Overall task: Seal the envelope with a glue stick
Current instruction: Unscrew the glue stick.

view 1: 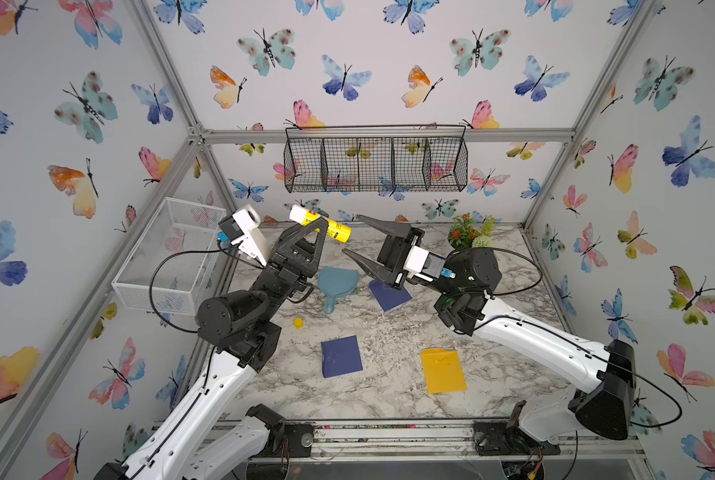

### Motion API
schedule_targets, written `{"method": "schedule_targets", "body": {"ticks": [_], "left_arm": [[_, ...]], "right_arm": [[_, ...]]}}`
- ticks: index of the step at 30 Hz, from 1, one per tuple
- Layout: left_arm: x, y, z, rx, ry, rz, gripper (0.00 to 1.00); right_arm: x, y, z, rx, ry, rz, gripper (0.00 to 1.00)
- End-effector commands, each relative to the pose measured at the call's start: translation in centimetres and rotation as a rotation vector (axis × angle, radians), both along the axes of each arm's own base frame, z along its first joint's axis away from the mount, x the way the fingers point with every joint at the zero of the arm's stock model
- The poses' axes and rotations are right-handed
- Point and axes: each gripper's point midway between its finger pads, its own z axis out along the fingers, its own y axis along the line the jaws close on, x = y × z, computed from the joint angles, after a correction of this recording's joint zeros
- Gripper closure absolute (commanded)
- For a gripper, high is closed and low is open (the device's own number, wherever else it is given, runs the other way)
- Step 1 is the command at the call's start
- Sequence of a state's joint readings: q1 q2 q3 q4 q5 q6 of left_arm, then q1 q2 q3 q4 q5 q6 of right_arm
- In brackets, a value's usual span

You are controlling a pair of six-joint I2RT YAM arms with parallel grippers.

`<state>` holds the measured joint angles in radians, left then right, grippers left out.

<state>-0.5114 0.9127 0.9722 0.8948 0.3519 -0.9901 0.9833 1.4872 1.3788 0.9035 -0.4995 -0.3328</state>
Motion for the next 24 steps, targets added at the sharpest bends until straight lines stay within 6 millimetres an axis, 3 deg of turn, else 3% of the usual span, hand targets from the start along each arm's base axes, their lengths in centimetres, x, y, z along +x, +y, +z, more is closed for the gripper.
{"method": "schedule_targets", "body": {"ticks": [1, 14, 16, 18, 24], "left_arm": [[-0.8, 0.8, 1.2, -0.047, -0.042, -0.002, 0.96], [-1.0, 1.0, 0.9, -0.05, -0.038, -0.002, 0.98], [-1.0, 0.9, 0.8, -0.048, -0.037, -0.004, 0.98], [-1.1, 1.0, 0.8, -0.05, -0.035, -0.002, 0.98], [-1.0, 1.1, 0.6, -0.044, -0.029, 0.011, 0.98]], "right_arm": [[0.0, 0.6, 0.3, -0.017, 0.017, 0.017, 0.46], [0.3, 1.1, 0.1, -0.017, 0.055, 0.044, 0.69], [0.2, 1.0, 0.2, -0.014, 0.057, 0.052, 0.67], [0.0, 0.9, 0.4, -0.009, 0.059, 0.061, 0.59], [-0.5, 0.3, 0.9, 0.013, 0.051, 0.077, 0.62]]}}
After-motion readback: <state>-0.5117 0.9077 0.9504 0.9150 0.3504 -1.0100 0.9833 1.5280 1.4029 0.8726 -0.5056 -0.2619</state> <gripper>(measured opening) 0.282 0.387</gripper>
